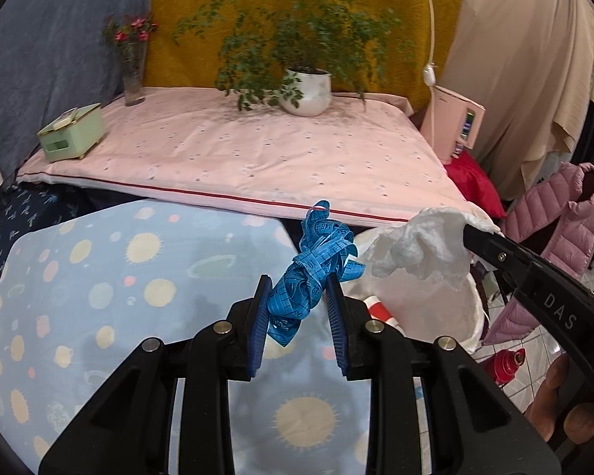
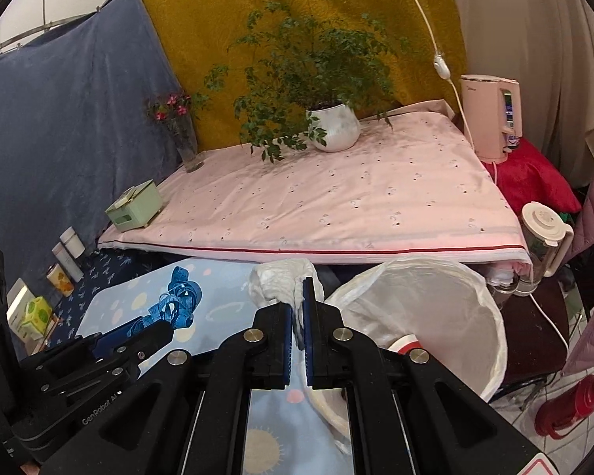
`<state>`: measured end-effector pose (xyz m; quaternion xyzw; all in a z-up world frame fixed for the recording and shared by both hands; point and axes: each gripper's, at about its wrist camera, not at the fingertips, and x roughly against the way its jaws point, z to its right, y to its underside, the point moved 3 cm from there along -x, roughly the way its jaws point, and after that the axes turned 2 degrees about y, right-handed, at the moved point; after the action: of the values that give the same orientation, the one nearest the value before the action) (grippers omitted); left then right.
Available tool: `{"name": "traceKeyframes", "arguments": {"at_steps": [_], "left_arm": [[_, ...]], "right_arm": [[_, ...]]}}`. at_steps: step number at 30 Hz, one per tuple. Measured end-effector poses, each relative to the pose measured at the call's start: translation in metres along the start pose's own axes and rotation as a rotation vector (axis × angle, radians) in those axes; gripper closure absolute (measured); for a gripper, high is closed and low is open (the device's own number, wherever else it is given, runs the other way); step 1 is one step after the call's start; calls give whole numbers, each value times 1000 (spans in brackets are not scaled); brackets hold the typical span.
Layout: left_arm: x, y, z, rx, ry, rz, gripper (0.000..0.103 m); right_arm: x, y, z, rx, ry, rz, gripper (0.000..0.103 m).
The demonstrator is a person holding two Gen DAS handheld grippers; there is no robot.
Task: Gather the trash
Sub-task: 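Carry ribbon and tissue over the bin and open both grippers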
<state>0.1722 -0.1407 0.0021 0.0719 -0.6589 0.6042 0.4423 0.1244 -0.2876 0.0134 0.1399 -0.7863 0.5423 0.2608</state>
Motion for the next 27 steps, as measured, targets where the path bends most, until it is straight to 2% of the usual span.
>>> {"name": "traceKeyframes", "arguments": {"at_steps": [7,15,17,18,19,27], "left_arm": [[-21,1,45,-44,51,-36,76],[-48,1,73,-54,87,-66,75],[-52,0,78,-60,80,-65,67],[-55,-1,79,-57,75,-65,58],[-56,-2,79,-50,70,-60,55],[-65,1,74,-46,44,-71,51]], "right_arm": [[9,1,46,-52,47,9,98],[6,7,84,-86,85,-8,98],[3,8,91,-91,90,-12,98],[2,9,93,-92,91,-15,98],[1,9,95,-92,93,-16,98],[-11,11,101,-95,94,-37,98]]}}
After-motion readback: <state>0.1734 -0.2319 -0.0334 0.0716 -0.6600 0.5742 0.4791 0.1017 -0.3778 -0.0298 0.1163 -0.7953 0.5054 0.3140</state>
